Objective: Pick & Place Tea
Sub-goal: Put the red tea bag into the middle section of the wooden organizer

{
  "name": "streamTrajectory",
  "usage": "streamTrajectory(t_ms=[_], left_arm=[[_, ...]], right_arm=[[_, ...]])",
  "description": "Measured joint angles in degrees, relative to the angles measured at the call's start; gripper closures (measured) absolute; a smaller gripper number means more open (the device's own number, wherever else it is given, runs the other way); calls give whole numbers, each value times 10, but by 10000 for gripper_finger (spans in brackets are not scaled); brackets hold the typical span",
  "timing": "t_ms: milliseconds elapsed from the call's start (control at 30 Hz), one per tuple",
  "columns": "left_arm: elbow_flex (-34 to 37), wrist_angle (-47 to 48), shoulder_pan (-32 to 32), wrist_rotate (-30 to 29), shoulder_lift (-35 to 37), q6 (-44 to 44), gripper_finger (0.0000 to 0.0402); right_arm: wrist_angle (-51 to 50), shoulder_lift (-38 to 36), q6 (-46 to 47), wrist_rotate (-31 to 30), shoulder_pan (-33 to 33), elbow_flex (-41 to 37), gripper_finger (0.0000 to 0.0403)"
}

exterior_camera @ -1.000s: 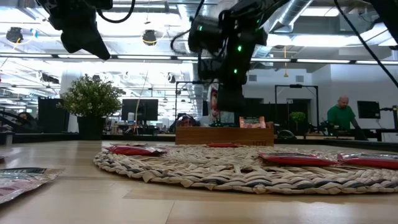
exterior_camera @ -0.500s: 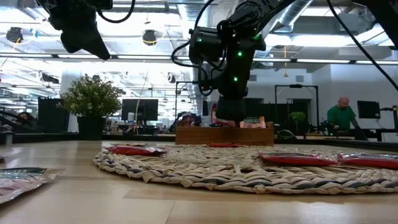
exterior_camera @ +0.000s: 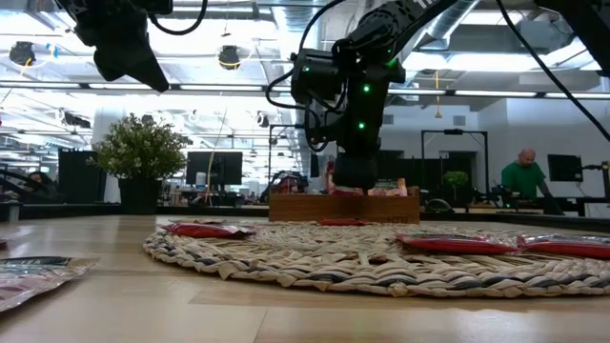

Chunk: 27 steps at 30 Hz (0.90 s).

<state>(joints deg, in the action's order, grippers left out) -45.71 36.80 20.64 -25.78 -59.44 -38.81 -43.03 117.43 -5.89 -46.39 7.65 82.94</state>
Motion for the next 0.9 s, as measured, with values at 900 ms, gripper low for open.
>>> streamTrajectory(t_ms=[900], left_arm=[[0,0,0,0,0,-2,401]], right_arm=[[-178,0,6,-16,-28,107,266]])
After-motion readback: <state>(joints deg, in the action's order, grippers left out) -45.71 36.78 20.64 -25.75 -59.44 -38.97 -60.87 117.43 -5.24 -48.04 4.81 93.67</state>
